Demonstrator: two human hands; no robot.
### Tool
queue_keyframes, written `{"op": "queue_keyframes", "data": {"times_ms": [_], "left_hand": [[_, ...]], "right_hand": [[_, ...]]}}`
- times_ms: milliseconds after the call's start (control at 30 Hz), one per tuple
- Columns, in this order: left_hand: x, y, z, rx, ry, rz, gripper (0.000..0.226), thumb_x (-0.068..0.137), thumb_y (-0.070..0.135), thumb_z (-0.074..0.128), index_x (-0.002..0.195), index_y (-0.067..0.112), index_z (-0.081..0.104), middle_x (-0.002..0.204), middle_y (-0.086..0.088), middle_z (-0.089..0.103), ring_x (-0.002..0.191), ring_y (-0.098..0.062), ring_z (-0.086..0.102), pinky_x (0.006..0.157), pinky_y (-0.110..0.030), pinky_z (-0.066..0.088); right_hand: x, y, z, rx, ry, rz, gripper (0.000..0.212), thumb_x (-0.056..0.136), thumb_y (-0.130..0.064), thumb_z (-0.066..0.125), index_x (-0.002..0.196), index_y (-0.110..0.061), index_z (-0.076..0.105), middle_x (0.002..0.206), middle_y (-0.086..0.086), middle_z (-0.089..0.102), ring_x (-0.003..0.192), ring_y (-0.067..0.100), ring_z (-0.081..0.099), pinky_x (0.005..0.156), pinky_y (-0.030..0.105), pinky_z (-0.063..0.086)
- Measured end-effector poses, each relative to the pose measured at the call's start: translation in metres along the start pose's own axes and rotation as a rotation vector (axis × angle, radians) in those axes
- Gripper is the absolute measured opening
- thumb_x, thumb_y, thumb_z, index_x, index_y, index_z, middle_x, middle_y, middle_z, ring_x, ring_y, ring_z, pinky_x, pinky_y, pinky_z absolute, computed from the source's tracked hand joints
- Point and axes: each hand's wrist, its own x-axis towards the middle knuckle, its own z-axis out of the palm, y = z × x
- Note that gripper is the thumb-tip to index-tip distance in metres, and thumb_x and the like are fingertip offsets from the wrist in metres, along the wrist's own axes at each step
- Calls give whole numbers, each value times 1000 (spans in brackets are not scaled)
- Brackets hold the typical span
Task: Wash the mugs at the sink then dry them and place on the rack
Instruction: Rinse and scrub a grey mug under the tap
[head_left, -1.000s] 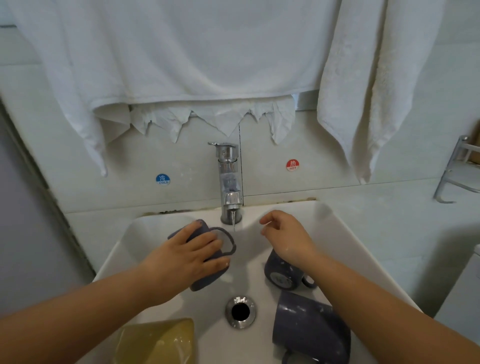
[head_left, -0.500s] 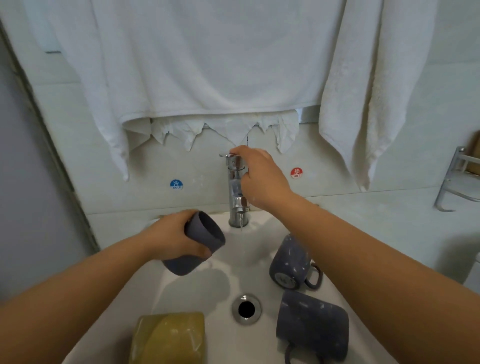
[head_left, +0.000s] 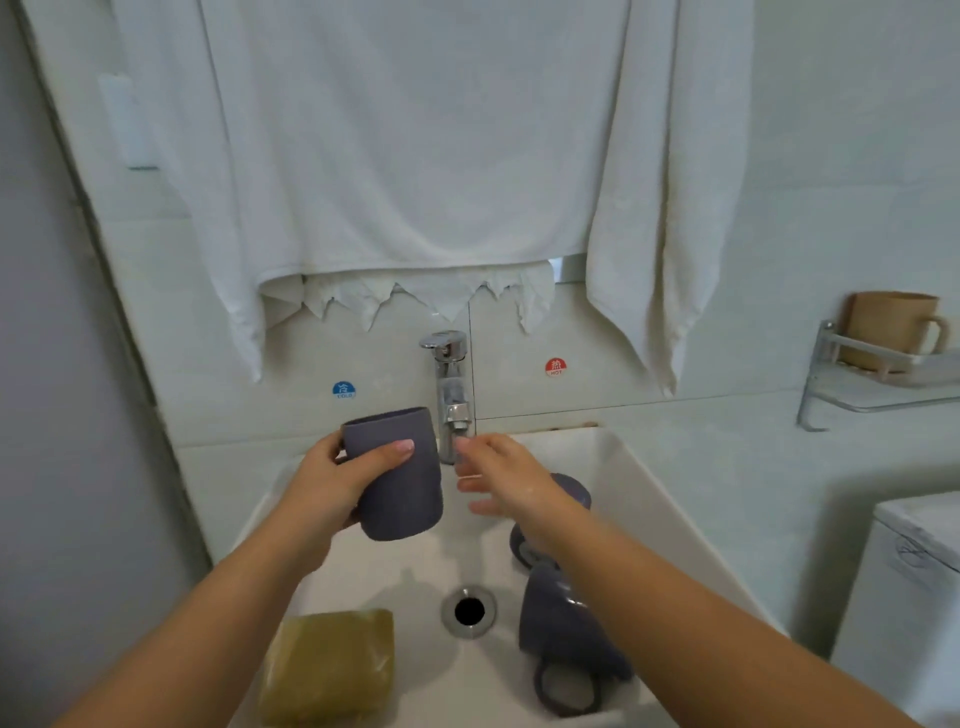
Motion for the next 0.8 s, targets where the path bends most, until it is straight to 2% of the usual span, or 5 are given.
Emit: {"op": "queue_keyframes", "data": {"times_ms": [67, 200, 433, 600, 800], "left_hand": [[-8, 12, 15, -11, -61, 6, 42, 79, 26, 74, 117, 18, 60, 109, -1, 70, 95, -16, 66, 63, -30, 50], [-17, 31, 56, -12, -169, 24, 44, 79, 34, 72, 118, 19, 61, 111, 0, 71, 103, -20, 65, 74, -36, 54], [-7, 54, 162, -30, -324, -12, 59, 66, 46, 76, 117, 21, 63, 108, 0, 71, 97, -19, 67, 70, -33, 54], [10, 66, 262, -72, -451, -70, 40, 76, 41, 74, 108, 21, 64, 97, 2, 73, 92, -18, 69, 68, -33, 56], [37, 109, 381, -83, -581, -70, 53, 72, 44, 74, 117, 19, 62, 103, 1, 73, 92, -18, 70, 59, -28, 53]], "right_hand": [[-10, -3, -1, 86, -75, -54, 41, 93, -52, 50, 117, -19, 54, 118, 1, 62, 109, 18, 60, 97, 41, 49], [-28, -17, -29, 109, 17, -170, 46, 90, -54, 53, 114, -16, 60, 114, 3, 67, 104, 20, 64, 88, 36, 53], [-54, -28, -131, 136, 137, -191, 46, 92, -53, 50, 120, -18, 61, 113, 1, 68, 101, 18, 66, 84, 33, 57], [-58, -22, -238, 91, 262, -157, 45, 94, -56, 44, 117, -22, 62, 111, 0, 69, 99, 20, 67, 92, 37, 53], [-57, -56, -355, 92, 409, -132, 37, 94, -50, 50, 107, -20, 66, 101, 0, 72, 88, 17, 70, 71, 26, 55]]}}
